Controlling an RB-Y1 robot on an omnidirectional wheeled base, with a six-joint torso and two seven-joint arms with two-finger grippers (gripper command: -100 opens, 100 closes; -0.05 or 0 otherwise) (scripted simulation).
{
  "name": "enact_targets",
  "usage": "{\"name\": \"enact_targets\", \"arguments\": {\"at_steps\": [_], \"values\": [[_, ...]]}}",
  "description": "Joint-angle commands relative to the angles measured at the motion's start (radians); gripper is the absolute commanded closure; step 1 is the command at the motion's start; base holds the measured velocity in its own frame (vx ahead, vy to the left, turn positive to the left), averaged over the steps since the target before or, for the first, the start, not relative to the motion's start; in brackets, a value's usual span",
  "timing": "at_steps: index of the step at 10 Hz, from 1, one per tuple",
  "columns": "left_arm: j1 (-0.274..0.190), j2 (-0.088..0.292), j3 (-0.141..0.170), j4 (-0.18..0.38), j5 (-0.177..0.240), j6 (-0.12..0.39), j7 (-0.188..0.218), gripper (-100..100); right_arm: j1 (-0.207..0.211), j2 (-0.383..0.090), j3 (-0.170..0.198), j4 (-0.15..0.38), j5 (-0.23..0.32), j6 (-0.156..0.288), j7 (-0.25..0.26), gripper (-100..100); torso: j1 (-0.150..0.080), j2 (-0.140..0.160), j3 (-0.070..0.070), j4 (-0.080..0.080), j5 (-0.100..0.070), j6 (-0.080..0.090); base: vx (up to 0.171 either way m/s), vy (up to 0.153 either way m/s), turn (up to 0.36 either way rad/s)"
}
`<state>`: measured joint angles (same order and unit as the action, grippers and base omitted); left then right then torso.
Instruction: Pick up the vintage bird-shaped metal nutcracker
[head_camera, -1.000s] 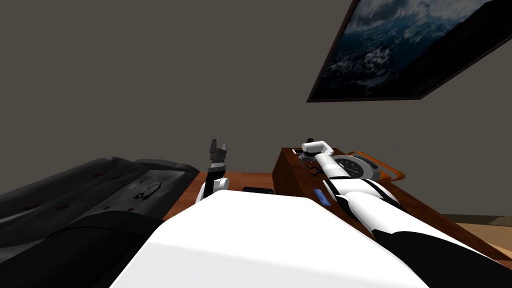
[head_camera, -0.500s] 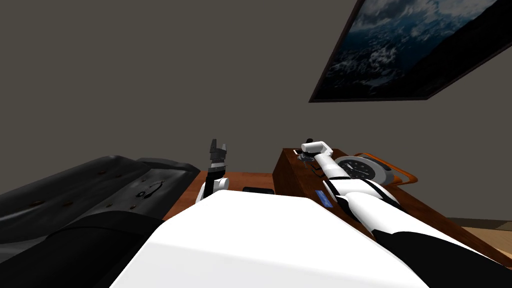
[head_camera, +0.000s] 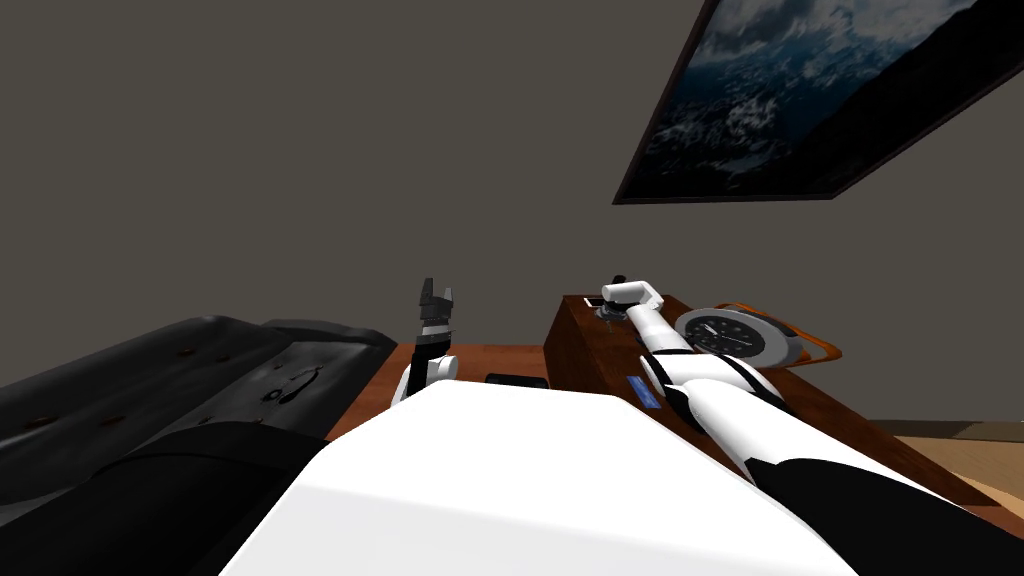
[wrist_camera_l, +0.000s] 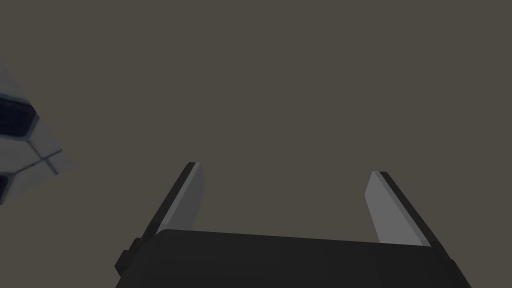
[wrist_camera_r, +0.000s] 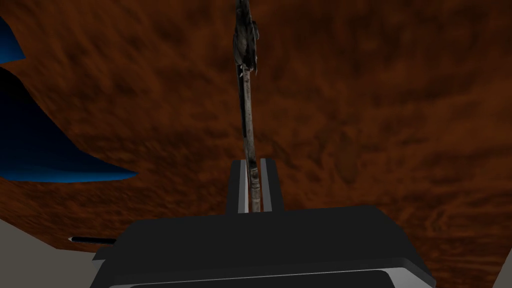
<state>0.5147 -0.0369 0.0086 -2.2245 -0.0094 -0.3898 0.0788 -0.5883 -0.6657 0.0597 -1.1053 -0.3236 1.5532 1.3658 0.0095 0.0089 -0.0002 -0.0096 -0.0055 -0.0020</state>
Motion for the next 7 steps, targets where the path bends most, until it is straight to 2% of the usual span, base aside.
{"name": "enact_targets", "arguments": {"at_steps": [1,2,3,4,5,6,7], "values": [[0.0,0.0,0.0,0.0,0.0,0.0,0.0,0,-0.048,0.047,-0.05,0.049,0.05,-0.01,0.036,100,0.0,0.0,0.0,0.0,0.0,0.0,-0.033,-0.002,-0.103],[0.0,0.0,0.0,0.0,0.0,0.0,0.0,0,-0.048,0.047,-0.062,0.049,0.081,-0.01,0.036,100,0.001,0.0,0.0,0.0,0.0,-0.001,-0.023,0.004,-0.027],[0.0,0.0,0.0,0.0,0.0,0.0,0.0,0,-0.093,0.087,-0.098,0.093,0.113,-0.021,0.069,100,0.001,0.0,0.0,0.0,0.0,-0.001,-0.026,0.003,-0.104],[0.0,0.0,0.0,0.0,0.0,0.0,0.0,0,-0.093,0.087,-0.118,0.094,0.144,-0.021,0.069,100,0.001,0.0,0.0,0.0,0.0,-0.001,-0.018,0.006,-0.038],[0.0,0.0,0.0,0.0,0.0,0.0,0.0,0,-0.093,0.087,-0.118,0.094,0.159,-0.021,0.069,100,0.001,0.0,0.0,0.0,0.0,-0.001,0.0,0.0,0.0],[0.0,0.0,0.0,0.0,0.0,0.0,0.0,0,-0.135,0.128,-0.164,0.133,0.196,-0.033,0.101,100,0.0,-0.001,0.0,0.0,0.0,-0.001,-0.014,-0.001,-0.104],[0.0,0.0,0.0,0.0,0.0,0.0,0.0,0,-0.137,0.128,-0.173,0.14,0.225,-0.033,0.101,100,0.001,0.0,0.0,0.001,0.0,-0.002,-0.016,0.004,-0.039]]}}
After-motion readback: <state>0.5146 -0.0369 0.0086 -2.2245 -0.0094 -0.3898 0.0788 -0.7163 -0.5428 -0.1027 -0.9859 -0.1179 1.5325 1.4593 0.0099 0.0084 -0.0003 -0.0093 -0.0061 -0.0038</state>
